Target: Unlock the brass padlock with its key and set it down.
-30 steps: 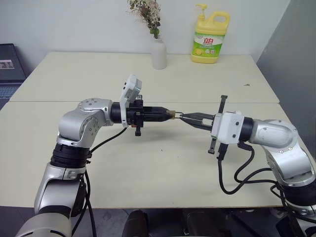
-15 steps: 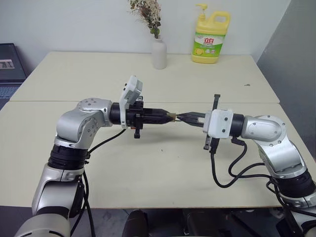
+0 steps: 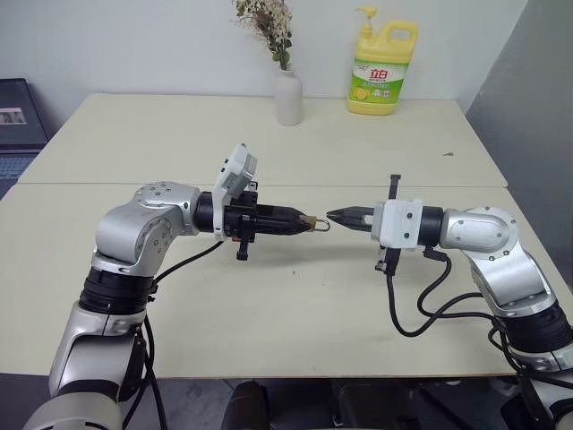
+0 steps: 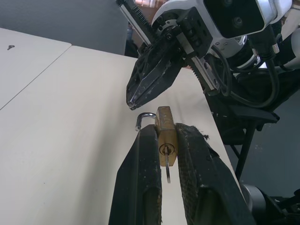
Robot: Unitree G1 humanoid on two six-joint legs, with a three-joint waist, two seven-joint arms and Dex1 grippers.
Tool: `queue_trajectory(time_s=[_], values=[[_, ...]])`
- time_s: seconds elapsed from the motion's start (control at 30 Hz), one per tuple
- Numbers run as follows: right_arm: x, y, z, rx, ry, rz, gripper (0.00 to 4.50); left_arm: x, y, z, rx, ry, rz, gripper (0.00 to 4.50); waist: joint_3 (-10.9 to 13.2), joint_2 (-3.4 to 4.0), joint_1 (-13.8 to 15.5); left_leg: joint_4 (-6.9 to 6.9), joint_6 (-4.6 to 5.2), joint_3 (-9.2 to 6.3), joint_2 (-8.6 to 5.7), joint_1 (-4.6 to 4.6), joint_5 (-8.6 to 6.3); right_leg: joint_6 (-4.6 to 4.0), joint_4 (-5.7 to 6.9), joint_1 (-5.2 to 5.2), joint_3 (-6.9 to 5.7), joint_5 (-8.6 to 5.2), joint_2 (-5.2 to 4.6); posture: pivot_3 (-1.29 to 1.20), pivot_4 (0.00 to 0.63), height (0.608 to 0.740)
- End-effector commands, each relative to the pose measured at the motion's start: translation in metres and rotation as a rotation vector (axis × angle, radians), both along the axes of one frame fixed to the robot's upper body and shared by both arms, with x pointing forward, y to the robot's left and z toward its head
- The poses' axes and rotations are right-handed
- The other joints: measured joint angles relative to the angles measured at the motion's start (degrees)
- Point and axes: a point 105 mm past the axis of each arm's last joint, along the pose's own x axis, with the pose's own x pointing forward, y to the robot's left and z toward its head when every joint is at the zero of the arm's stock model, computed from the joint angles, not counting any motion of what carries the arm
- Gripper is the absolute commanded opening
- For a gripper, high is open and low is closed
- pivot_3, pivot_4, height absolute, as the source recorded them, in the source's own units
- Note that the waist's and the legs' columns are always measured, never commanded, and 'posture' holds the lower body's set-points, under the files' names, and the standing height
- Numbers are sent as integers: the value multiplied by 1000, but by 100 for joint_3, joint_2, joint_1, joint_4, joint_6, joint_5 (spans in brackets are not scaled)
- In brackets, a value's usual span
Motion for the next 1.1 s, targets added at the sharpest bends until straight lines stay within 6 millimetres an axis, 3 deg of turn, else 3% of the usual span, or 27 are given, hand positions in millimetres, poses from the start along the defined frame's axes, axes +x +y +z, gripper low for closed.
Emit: queue_trajectory(time_s=[0.03, 1.1], values=[[-8, 4, 7, -8, -33, 53, 0, -9, -2, 12, -15, -34, -44, 169, 0, 0, -2, 0, 0, 0, 0, 0, 0, 0, 0, 0, 0, 0, 0, 0, 150, 740], [-27, 6, -9, -26, 62, 121, 0, -11, -2, 20, -76, 23, -39, 169, 0, 0, -1, 0, 0, -2, 0, 0, 0, 17, 0, 0, -1, -10, 0, 0, 150, 740]])
